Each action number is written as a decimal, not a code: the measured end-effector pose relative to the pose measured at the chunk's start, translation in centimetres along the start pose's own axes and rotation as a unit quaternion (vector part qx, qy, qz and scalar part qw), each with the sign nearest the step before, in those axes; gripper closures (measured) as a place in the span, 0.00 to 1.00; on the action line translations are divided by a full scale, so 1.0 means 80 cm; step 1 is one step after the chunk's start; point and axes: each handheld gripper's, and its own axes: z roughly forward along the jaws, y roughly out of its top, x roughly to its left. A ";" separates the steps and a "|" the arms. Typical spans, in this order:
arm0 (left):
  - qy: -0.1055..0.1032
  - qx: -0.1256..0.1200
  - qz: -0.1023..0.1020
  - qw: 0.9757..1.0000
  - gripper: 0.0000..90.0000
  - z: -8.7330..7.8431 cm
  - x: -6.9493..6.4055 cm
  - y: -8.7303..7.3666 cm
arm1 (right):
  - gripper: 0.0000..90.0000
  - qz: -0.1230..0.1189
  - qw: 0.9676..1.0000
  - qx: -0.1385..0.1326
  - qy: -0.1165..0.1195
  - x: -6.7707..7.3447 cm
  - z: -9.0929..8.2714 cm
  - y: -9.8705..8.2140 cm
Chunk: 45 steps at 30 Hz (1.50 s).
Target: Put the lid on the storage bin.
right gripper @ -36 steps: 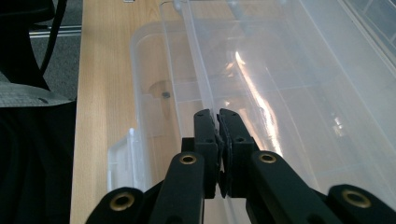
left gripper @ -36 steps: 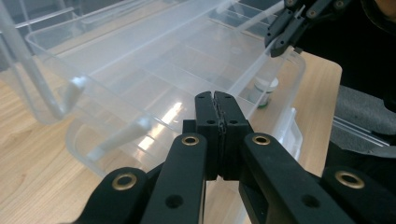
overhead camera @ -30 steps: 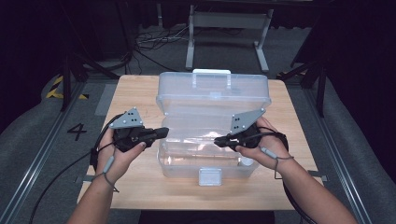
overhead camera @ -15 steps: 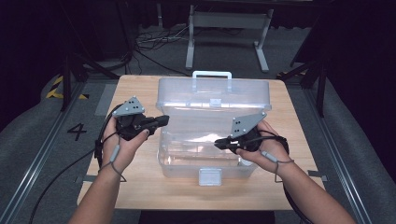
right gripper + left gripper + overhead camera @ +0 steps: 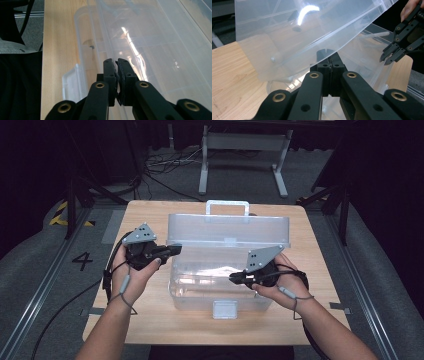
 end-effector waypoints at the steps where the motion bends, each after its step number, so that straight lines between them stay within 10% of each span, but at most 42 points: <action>1: 0.000 0.000 0.000 1.000 1.00 0.000 0.000 0.000 | 0.95 0.000 1.000 0.000 0.001 0.000 0.000 0.000; 16: -0.003 0.003 -0.003 1.000 1.00 0.002 -0.001 0.002 | 0.93 0.048 0.998 -0.050 0.014 -0.006 -0.018 -0.005; 45: -0.005 0.009 -0.002 1.000 1.00 0.001 -0.002 0.001 | 1.00 0.121 0.985 -0.104 -0.068 -0.026 -0.094 -0.063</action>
